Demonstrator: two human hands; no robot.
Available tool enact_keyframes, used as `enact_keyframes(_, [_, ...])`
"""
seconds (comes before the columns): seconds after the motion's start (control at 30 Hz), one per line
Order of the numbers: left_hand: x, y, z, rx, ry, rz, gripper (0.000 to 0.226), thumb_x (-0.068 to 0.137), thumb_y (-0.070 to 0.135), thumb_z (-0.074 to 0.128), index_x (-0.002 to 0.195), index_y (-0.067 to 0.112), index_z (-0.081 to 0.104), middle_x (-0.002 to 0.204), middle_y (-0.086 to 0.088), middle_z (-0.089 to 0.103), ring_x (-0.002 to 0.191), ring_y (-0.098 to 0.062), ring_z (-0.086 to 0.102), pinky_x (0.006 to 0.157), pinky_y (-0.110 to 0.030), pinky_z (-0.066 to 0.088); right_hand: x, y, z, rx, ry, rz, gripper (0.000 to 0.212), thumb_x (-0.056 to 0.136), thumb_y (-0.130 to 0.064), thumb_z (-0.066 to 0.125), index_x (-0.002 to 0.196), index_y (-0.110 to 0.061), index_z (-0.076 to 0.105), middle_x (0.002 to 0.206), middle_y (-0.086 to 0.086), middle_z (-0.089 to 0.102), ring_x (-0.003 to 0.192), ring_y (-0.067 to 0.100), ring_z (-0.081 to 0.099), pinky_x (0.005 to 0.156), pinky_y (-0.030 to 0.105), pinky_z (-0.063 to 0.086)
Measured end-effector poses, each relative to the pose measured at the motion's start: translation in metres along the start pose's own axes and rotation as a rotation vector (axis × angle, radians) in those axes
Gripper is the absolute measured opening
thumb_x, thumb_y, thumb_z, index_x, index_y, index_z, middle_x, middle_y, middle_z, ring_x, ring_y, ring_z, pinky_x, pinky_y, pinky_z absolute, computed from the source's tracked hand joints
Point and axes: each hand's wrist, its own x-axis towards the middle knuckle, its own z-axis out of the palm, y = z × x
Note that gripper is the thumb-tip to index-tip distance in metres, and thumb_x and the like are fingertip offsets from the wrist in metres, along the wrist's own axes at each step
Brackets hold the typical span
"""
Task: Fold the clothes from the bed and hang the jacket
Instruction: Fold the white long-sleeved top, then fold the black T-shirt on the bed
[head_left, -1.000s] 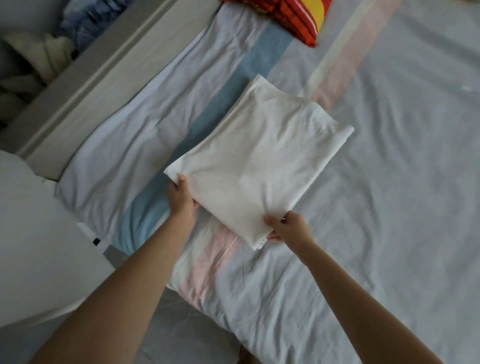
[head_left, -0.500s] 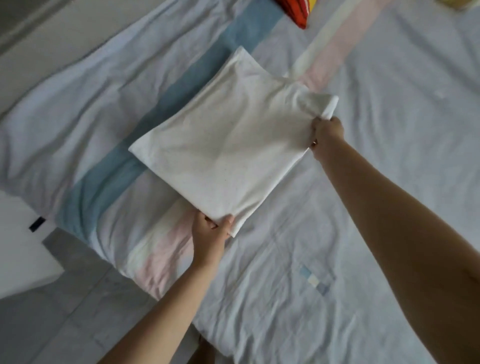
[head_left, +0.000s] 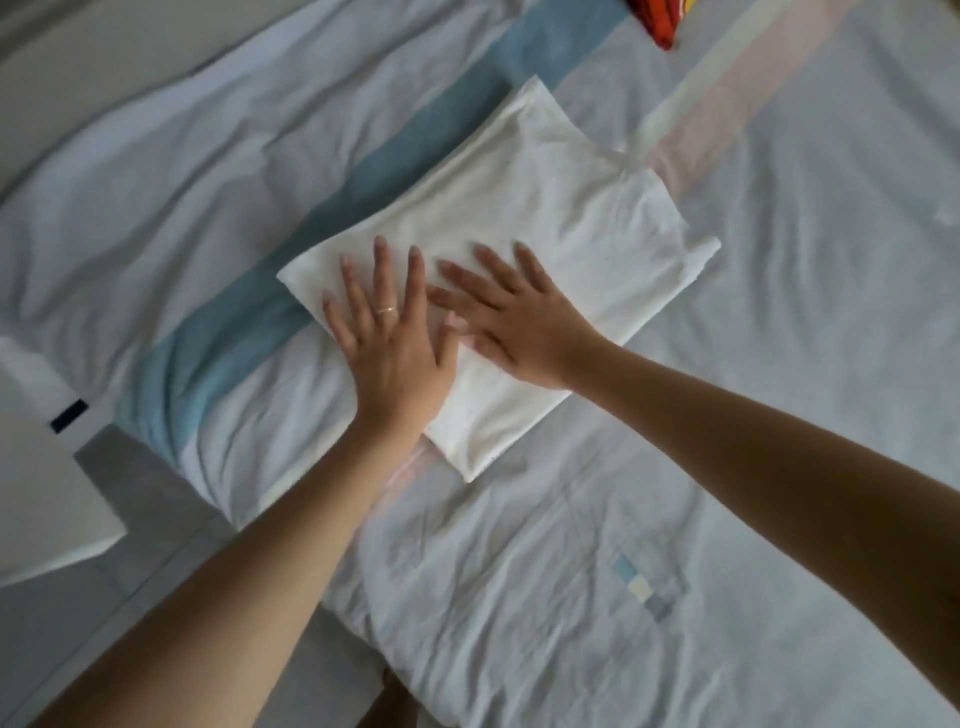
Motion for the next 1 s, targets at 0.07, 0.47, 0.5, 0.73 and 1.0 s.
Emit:
enact_keyframes(0.07, [0.023,-0.018,0.011,0.01,-0.114,-0.088,0.074,0.085,0.059,0.021,0.151,0.027,0.017,0.16,-0.005,0.009,0.144,-0.043,0.004,0.108,-0.068,0.006,-0.003,0.026,0.005,0.091,-0.074,0.296,0.065,0.09,-0.063,0.019,0.15,-0.038,0.018,0.16,-0.007,0.014,0.146,0.03,0.014,0.112,0.065,0.01])
enact_keyframes(0.47, [0.038,-0.028,0.034,-0.022,-0.069,-0.143,0.075,0.082,0.06,0.029,0.151,0.032,0.019,0.16,-0.009,0.01,0.142,-0.048,0.009,0.099,-0.071,0.026,0.07,0.084,-0.002,0.059,-0.169,0.1,0.06,0.094,-0.049,0.015,0.15,-0.031,0.022,0.159,-0.004,0.019,0.146,0.018,0.018,0.116,0.045,0.003])
enact_keyframes(0.5, [0.038,-0.027,0.034,-0.021,-0.068,-0.143,0.075,0.082,0.06,0.029,0.151,0.032,0.018,0.16,-0.008,0.009,0.142,-0.047,0.009,0.099,-0.071,0.025,0.072,0.096,0.002,0.108,-0.157,0.336,0.059,0.095,-0.052,0.015,0.15,-0.034,0.02,0.159,-0.007,0.016,0.147,0.016,0.015,0.116,0.046,0.002])
enact_keyframes(0.73, [0.046,-0.028,0.036,-0.035,-0.1,-0.162,0.076,0.08,0.063,0.026,0.15,0.037,0.011,0.161,-0.004,0.005,0.143,-0.044,0.004,0.101,-0.07,0.019,0.028,0.076,-0.006,0.114,-0.049,0.649,0.064,0.096,-0.05,0.019,0.153,-0.021,0.013,0.161,0.0,0.007,0.148,0.027,0.003,0.114,0.055,-0.009])
enact_keyframes(1.0, [0.03,-0.003,0.008,0.026,-0.134,-0.204,0.073,0.086,0.051,0.029,0.152,0.027,0.011,0.16,-0.011,0.0,0.144,-0.045,0.0,0.103,-0.076,0.003,-0.141,0.051,0.0,0.413,-0.304,1.273,0.07,0.095,-0.058,0.029,0.15,-0.036,-0.008,0.161,0.0,-0.008,0.147,0.033,0.0,0.111,0.066,0.003])
